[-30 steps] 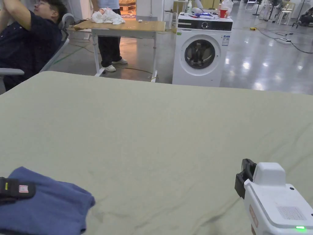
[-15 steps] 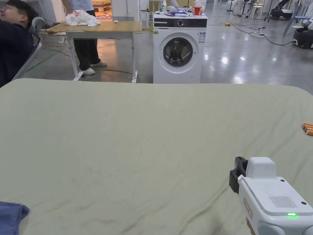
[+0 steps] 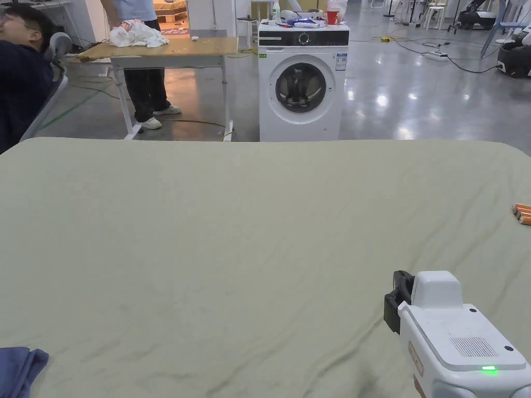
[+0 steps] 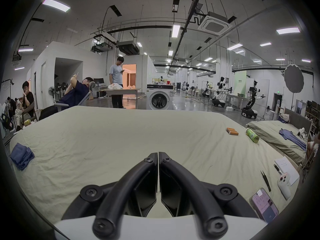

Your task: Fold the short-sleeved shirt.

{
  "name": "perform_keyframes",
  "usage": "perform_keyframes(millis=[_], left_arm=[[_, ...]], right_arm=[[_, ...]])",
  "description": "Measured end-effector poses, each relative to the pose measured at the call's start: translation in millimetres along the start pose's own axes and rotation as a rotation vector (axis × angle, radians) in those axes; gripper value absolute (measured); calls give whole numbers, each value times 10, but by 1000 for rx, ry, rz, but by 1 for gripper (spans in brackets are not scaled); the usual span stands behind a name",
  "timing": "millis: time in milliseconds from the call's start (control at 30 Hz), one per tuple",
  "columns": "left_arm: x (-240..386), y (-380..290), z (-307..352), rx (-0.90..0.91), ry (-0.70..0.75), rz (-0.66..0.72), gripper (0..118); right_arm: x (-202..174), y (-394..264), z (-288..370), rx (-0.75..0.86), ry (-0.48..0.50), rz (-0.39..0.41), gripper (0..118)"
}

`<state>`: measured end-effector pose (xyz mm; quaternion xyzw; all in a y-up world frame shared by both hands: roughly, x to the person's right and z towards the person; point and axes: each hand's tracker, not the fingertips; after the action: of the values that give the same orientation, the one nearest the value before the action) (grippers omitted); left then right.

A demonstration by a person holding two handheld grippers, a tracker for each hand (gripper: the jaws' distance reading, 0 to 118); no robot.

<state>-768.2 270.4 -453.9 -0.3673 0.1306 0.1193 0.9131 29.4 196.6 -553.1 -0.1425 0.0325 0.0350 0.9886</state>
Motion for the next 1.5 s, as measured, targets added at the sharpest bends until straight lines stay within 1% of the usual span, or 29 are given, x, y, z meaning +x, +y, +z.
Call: perform_keyframes(millis=[133, 167, 233, 333, 400, 500, 567, 633, 667, 733, 767, 833, 867, 900, 933, 1033, 1133, 1200, 1267, 1500], left_arm=[[643, -380, -177, 20, -126, -34, 51], [783, -459, -220, 29, -158, -44, 49], [1157, -644, -322, 72, -219, -49, 44], [1605, -759, -435, 131, -295, -65, 43], [1990, -817, -445, 210, -340, -74, 43], [2467, -797, -380, 326, -327, -133, 40], [2777, -781, -299, 381, -286, -188, 36], [3101, -807, -214, 449, -271, -229, 35], [3199, -852, -208, 470, -288, -209, 33], [3345, -854, -232, 525, -243, -215, 25], [3465, -865, -183, 549, -215, -239, 19], [3692, -907, -113, 594, -175, -286, 12], [3755, -905, -104, 592, -165, -299, 10], [3804, -912, -113, 591, -169, -299, 2], [3825, -920, -111, 593, -162, -296, 0], [3876, -967, -102, 608, -141, -282, 0], [3864, -993, -94, 622, -124, -276, 0], [3775, -1011, -105, 632, -128, -227, 0], [3768, -1026, -96, 633, -136, -213, 0], [3804, -1053, -30, 657, -142, -230, 0]], right_arm=[[-44, -38, -13, -10, 11, -16, 0], [-58, -40, -14, -10, 14, -16, 0], [-88, -26, -11, -10, 20, -15, 0], [-126, -1, -17, -6, 30, -15, 0], [-155, 22, -18, -1, 34, -17, 0], [-189, 39, -20, 5, 41, -26, 0], [-212, 47, -16, 10, 40, -28, 0], [-229, 46, -8, 19, 34, -32, 0], [-232, 43, -7, 21, 32, -43, 0], [-243, 40, -11, 19, 39, -57, 0], [-262, 38, -9, 21, 36, -56, 0], [-288, 43, 3, 34, 26, -53, 0], [-293, 49, 7, 38, 24, -52, 0], [-311, 58, 20, 45, 3, -42, 0], [-318, 62, 26, 56, -10, -36, 0], [-295, 79, 45, 81, -13, -59, 0], [-292, 112, 69, 97, -25, -54, 0], [-280, 133, 93, 110, -25, -61, 0], [-280, 141, 104, 120, -28, -59, 0], [-289, 119, 112, 128, -13, -70, 0]])
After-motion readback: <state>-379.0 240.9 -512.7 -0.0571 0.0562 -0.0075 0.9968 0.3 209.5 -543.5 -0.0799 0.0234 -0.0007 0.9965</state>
